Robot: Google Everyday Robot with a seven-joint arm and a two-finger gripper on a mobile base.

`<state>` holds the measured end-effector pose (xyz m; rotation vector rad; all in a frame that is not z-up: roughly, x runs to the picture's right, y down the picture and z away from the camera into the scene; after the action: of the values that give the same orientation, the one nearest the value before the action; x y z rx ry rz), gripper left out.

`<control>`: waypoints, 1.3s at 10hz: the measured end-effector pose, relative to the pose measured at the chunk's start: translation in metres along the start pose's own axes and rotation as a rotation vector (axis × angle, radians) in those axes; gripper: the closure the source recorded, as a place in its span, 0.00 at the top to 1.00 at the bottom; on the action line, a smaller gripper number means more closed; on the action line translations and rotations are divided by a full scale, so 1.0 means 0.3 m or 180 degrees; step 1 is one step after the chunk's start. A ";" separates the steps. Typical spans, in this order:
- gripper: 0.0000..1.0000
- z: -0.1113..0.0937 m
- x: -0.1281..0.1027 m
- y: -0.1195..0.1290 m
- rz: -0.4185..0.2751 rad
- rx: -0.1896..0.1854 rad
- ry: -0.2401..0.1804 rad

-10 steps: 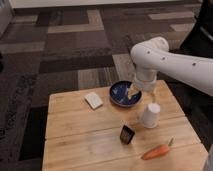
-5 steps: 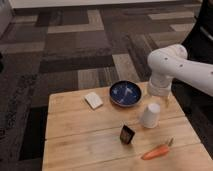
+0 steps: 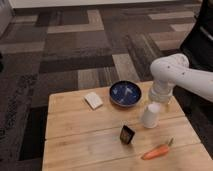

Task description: Place the ceramic cup over the eraser

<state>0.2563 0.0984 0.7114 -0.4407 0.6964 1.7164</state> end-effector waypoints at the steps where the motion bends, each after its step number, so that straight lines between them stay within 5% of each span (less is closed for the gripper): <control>1: 0.65 0.012 -0.001 0.005 -0.0033 -0.0010 0.0017; 3: 0.55 0.022 -0.023 0.030 -0.0074 -0.0093 -0.0034; 6: 0.07 0.011 -0.024 0.053 -0.0151 -0.0107 -0.0074; 7: 0.00 -0.003 -0.025 0.060 -0.0156 -0.0089 -0.0096; 9: 0.00 -0.084 -0.018 0.061 -0.0113 -0.0020 -0.0193; 13: 0.00 -0.319 0.053 0.191 -0.0285 0.0068 -0.0483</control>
<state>0.1903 0.0386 0.6422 -0.3184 0.5765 1.6376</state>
